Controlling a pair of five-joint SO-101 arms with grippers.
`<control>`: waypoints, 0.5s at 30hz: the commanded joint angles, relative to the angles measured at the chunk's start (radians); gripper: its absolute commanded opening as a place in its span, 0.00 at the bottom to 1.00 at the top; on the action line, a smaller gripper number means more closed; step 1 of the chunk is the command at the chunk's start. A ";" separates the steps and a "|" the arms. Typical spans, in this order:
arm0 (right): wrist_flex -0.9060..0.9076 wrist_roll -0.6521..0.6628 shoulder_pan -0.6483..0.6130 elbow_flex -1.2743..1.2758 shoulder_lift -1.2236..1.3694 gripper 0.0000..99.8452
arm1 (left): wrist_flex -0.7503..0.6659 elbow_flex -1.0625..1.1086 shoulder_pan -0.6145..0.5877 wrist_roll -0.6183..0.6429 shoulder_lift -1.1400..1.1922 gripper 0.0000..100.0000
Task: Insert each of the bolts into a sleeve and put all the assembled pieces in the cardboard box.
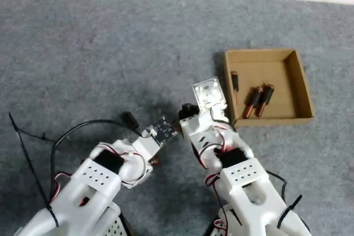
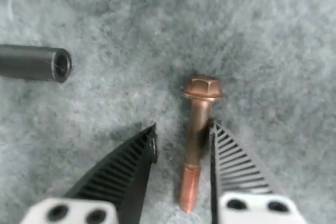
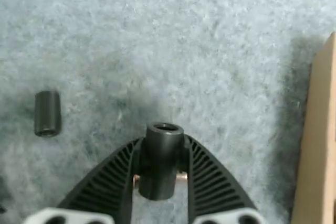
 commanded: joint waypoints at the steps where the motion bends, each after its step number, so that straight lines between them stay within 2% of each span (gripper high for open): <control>1: -0.027 0.011 0.012 -0.010 -0.031 0.00 | -0.023 -0.070 -0.015 -0.008 0.045 0.16; 15: -0.027 0.011 0.012 -0.008 -0.031 0.00 | -0.031 -0.202 -0.016 -0.008 0.298 0.16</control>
